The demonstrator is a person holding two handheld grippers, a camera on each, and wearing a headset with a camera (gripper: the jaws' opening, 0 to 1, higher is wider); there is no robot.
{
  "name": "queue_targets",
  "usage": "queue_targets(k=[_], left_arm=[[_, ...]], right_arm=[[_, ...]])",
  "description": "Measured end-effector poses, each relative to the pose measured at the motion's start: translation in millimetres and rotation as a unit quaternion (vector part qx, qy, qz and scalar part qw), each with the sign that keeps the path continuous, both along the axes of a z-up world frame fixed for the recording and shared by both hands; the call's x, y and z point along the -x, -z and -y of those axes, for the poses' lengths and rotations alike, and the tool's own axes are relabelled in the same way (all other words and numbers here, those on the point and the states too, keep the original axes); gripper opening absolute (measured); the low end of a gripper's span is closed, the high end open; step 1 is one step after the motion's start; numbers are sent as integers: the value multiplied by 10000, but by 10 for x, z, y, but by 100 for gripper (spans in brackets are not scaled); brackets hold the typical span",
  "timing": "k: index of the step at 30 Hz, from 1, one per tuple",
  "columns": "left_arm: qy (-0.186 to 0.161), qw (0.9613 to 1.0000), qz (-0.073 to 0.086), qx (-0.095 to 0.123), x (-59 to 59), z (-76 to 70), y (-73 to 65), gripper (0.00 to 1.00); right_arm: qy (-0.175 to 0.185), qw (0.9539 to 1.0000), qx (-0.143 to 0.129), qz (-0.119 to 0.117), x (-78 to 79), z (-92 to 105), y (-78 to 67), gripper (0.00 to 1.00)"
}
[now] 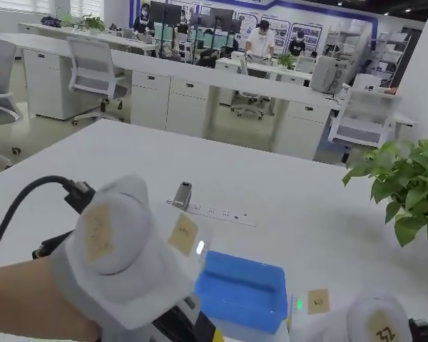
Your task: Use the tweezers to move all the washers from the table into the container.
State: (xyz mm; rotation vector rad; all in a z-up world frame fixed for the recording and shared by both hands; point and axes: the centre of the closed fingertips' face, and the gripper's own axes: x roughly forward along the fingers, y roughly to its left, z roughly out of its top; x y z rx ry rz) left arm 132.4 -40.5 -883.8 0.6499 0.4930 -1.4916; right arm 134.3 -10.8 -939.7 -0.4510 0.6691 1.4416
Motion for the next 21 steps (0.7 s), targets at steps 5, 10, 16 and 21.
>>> queue_targets(k=[5,10,16,21], left_arm=[[-650,9976,51,251,-127,-46,6,0],[-1916,9754,-11,1088,-323,-150,-3,15],[-3427,9194,-272,1914,-396,-502,25,35],[-4434,8705,-120,2131,-383,-837,156,55]], right_arm=[[64,9996,48,289,-58,-13,10,2],[430,9988,-135,164,-203,-34,33,2],[962,9946,-369,75,-447,-26,97,2],[1356,9889,-609,-53,-661,-38,149,2]])
